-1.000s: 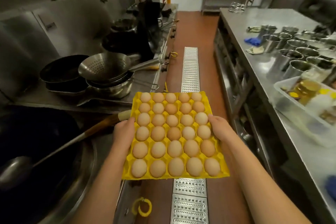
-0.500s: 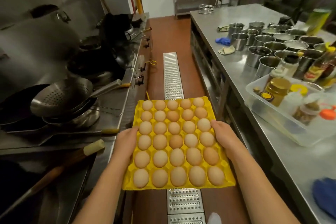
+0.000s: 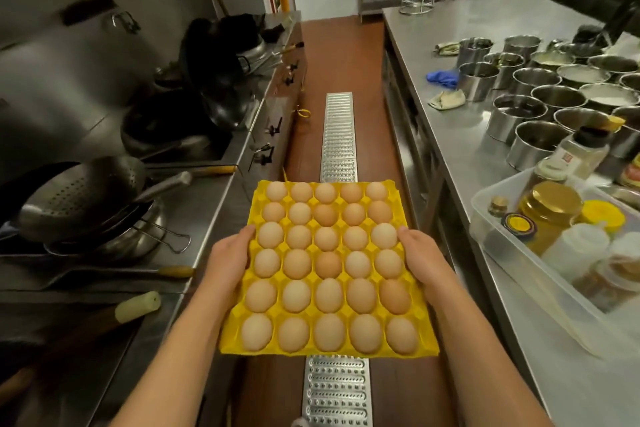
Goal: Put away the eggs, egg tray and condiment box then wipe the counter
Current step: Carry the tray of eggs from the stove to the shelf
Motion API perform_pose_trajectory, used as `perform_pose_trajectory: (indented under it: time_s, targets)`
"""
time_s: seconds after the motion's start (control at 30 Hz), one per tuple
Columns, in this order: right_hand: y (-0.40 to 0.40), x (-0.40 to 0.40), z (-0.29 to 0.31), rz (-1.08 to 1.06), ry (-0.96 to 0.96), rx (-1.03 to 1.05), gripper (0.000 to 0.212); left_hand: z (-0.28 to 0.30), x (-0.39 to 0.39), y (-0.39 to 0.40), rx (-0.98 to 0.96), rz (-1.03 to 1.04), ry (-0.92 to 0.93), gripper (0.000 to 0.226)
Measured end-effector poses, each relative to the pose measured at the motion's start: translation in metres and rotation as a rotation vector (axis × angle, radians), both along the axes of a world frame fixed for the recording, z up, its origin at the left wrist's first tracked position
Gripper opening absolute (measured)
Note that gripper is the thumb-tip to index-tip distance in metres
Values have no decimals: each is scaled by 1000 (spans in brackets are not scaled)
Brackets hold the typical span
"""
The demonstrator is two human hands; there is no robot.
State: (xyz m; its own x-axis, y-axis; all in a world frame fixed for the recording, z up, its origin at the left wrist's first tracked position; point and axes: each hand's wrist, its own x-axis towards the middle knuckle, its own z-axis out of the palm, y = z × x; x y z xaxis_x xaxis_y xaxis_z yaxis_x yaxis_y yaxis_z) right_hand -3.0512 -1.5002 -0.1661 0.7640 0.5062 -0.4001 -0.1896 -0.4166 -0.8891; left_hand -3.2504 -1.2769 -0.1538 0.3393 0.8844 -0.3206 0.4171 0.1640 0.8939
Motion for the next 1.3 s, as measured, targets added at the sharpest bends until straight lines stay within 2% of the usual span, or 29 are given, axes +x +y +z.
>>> perform_pose_trajectory:
  time_s: [0.4,0.7,0.97,1.3]
  targets:
    - [107,82,-18,-98,11,-64,43,-28,97,104,0,-20,-18,39]
    - [201,148,-11,-158,-12,-72,40,-22,174,206,5,-73,-75,40]
    - [233,216,-12,-211,70,-49,36,-20,244,241,21,-137,-81,34]
    - [271,365,-11,-151,48,15,39,-5,381,268,17,-90,-61,34]
